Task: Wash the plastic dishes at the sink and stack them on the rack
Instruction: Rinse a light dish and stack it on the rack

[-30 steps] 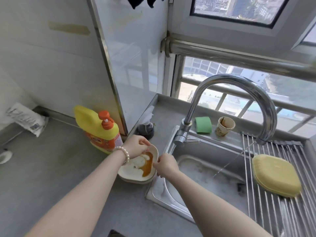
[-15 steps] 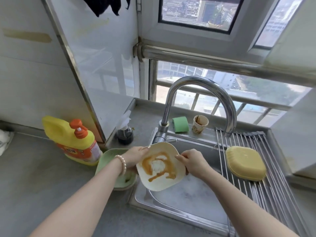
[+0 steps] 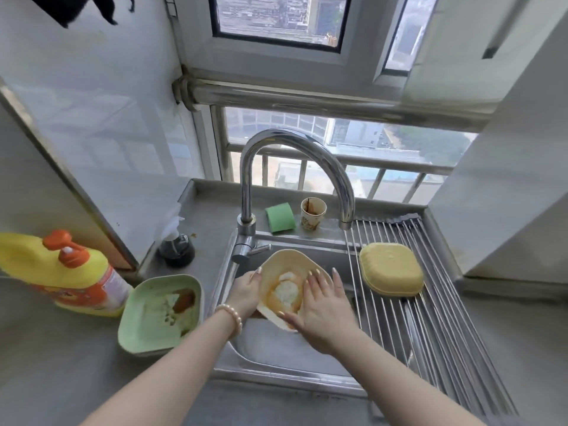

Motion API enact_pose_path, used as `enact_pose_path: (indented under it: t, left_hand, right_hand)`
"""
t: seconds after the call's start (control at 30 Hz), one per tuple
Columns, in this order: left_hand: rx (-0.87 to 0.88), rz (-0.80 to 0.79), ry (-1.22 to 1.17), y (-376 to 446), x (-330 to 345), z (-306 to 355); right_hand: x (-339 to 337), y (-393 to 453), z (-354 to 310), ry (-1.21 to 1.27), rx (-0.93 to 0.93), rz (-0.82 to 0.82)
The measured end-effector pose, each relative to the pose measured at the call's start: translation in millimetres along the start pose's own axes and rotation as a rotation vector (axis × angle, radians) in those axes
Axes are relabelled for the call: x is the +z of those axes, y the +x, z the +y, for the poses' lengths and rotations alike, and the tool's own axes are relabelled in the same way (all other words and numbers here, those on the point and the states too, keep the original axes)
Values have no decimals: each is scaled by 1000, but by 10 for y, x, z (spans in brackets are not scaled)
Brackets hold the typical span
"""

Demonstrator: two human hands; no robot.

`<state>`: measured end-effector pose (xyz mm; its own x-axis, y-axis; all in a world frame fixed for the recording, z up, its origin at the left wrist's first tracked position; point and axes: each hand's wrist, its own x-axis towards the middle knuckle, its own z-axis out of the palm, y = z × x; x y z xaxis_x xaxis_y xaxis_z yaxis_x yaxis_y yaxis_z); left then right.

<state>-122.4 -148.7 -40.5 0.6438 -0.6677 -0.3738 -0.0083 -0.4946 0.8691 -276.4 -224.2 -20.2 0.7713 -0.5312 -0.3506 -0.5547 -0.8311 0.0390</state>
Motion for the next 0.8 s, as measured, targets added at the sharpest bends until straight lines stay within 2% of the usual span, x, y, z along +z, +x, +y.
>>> enact_pose_path:
  t: [0.03, 0.17, 0.23, 0.33, 0.37, 0.47, 0.53, 0.63, 0.67, 0.73, 0.8]
  left_hand:
    - [14, 19, -21, -5, 50, 38]
    - [42, 19, -89, -29, 82, 163]
    - [30, 7, -86, -8, 52, 121]
    - [17, -5, -89, -41, 125, 109]
    - [27, 4, -115, -54, 169, 130]
    - [19, 28, -190, -59, 202, 207]
    - [-22, 35, -209, -26, 142, 175]
    - [-44, 30, -242, -44, 142, 147]
    - [-47, 30, -257, -60, 192, 149]
    - [-36, 39, -297, -68, 253, 164]
    - [-47, 45, -306, -59, 219, 192]
  right_hand:
    - [-44, 35, -64, 61, -27, -14]
    - [-143, -139, -190, 303, -334, -131]
    - [-167, -215, 35, 226, -286, -165]
    - [-191, -98, 251, 106, -77, -117]
    - [-214, -71, 195, 158, -90, -105]
    - [-285, -158, -93, 321, -311, -158]
    - [-330, -259, -48, 286, -326, -197]
    - [-376, -146, 126, 63, -58, -84]
    - [-382, -88, 118, 72, -10, -70]
    - [-377, -40, -25, 180, -108, -81]
    - [-359, -120, -127, 299, -273, -173]
